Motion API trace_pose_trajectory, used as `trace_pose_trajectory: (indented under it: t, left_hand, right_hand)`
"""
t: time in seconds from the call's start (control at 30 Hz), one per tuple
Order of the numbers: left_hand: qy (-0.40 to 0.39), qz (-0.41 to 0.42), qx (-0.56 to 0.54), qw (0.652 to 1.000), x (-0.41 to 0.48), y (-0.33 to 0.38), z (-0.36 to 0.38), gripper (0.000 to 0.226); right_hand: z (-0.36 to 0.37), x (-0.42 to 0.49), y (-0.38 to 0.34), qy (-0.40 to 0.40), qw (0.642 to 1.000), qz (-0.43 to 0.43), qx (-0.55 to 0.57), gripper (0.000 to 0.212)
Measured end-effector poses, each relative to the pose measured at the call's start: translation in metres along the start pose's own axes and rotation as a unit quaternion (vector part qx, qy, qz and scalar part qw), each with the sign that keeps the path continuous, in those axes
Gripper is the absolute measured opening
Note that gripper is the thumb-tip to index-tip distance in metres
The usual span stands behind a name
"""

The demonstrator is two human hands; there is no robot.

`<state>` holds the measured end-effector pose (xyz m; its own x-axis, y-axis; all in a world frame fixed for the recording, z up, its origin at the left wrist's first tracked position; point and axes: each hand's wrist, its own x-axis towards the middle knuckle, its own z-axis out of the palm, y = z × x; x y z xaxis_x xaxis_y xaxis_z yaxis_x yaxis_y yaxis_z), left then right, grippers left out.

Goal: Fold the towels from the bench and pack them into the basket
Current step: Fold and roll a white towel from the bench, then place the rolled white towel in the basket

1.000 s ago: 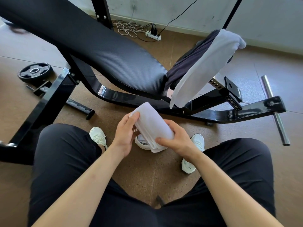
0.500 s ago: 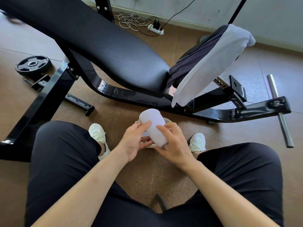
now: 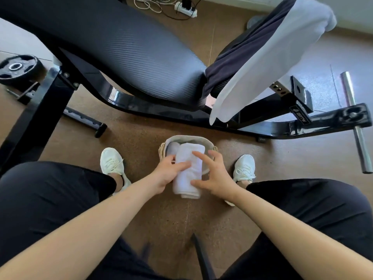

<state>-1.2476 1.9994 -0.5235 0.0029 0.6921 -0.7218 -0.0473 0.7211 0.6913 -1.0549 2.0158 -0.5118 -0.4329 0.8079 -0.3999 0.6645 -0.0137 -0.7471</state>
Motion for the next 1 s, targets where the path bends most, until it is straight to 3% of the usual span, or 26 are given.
trace_pose_trajectory:
  t: [0.13,0.27,0.57,0.73,0.83,0.93,1.0]
  left_hand:
    - [-0.038,-0.067,-0.003,0.997,0.042,-0.009,0.009,0.040]
    - [-0.058,-0.130,-0.043,0.989,0.085,-0.021,0.017,0.041]
    - [-0.046,-0.148,0.009,0.988,0.182,-0.060,0.031,0.050]
    - [-0.023,-0.064,0.136,0.988,0.234,-0.071,0.035,0.033]
    - [0.002,0.037,0.295,0.955,0.253,-0.081,0.030,0.038]
    - [-0.001,0.131,0.472,0.872,0.266,-0.100,0.018,0.046]
    - [-0.023,0.150,0.541,0.827,0.272,-0.112,0.010,0.056]
  right_hand:
    - [-0.016,0.036,0.029,-0.134,0.971,0.118,0.156,0.098]
    - [-0.013,0.066,0.054,-0.138,0.933,0.209,0.257,0.094]
    - [0.011,0.129,0.116,-0.083,0.967,0.198,0.135,0.086]
    - [0.022,0.167,0.154,-0.016,0.981,0.193,0.021,0.085]
    - [0.027,0.188,0.175,0.032,0.978,0.204,-0.032,0.086]
    - [0.032,0.198,0.182,0.056,0.969,0.225,-0.082,0.090]
    - [0.038,0.194,0.179,0.090,0.968,0.210,-0.106,0.093]
